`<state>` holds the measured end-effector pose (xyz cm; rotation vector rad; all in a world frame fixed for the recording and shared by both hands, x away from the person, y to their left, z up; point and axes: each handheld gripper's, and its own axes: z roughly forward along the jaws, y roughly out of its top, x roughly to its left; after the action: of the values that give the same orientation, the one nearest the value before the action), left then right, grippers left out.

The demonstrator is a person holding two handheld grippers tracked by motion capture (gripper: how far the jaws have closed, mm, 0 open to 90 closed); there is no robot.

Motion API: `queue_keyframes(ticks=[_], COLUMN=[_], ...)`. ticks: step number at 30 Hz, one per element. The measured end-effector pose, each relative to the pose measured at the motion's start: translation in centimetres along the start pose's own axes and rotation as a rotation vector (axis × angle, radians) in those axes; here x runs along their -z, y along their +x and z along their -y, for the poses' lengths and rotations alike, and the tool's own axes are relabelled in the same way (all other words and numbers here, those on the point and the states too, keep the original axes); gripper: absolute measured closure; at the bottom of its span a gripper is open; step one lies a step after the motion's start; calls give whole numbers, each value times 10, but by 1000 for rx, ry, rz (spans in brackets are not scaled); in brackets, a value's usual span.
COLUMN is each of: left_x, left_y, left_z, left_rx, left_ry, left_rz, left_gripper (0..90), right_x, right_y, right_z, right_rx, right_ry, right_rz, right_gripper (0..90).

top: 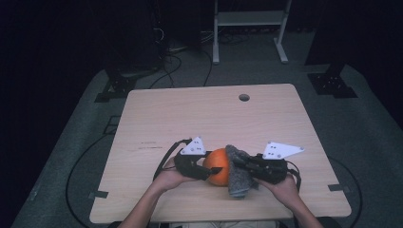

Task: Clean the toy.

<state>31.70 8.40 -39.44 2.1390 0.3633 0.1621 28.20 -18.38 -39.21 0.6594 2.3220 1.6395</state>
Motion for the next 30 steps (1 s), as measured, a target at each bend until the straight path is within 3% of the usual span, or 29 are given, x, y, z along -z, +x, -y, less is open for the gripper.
queue_keyframes(ticks=[2, 6, 7, 9, 11, 13, 17, 20, 23, 26, 28, 30], left_x=[-2, -6, -8, -15, -23, -22, -18, -16, -12, -3, 0, -1], left_y=[-3, 7, 11, 15, 16, 14, 9, 2, -4, -2, -1, 0], left_z=[1, 9, 11, 15, 19, 21, 15, 7, 4, 5, 8, 10], left_rx=[-15, -1, 22, 29, 21, 6, 24, 7, -33, -34, -48, -35], left_ry=[13, -60, -73, -39, -34, -70, -72, -59, -36, -35, -24, -23], left_rz=[-11, 29, 39, 55, 75, 58, 21, -14, -48, -55, -46, -50], left_gripper=[389, 219, 175, 94, 106, 210, 370, 398, 415, 422, 420, 391], right_x=[-8, -8, -5, -1, 2, 4, 10, 10, 3, 2, 1, 2], right_y=[2, -7, -9, -14, -19, -22, -19, -5, 6, -4, -14, -24], right_z=[0, 8, 9, 11, 13, 15, 13, 4, -5, -6, 0, 9], right_rx=[29, 7, 0, -18, -29, -38, -41, -3, 62, 41, 31, -12], right_ry=[28, 52, 52, 53, 54, 57, 37, 19, 25, 25, 65, 77], right_rz=[9, 26, 36, 45, 48, 59, 56, 22, 24, 38, 92, 88], right_gripper=[812, 814, 813, 813, 812, 812, 815, 816, 816, 817, 816, 815])
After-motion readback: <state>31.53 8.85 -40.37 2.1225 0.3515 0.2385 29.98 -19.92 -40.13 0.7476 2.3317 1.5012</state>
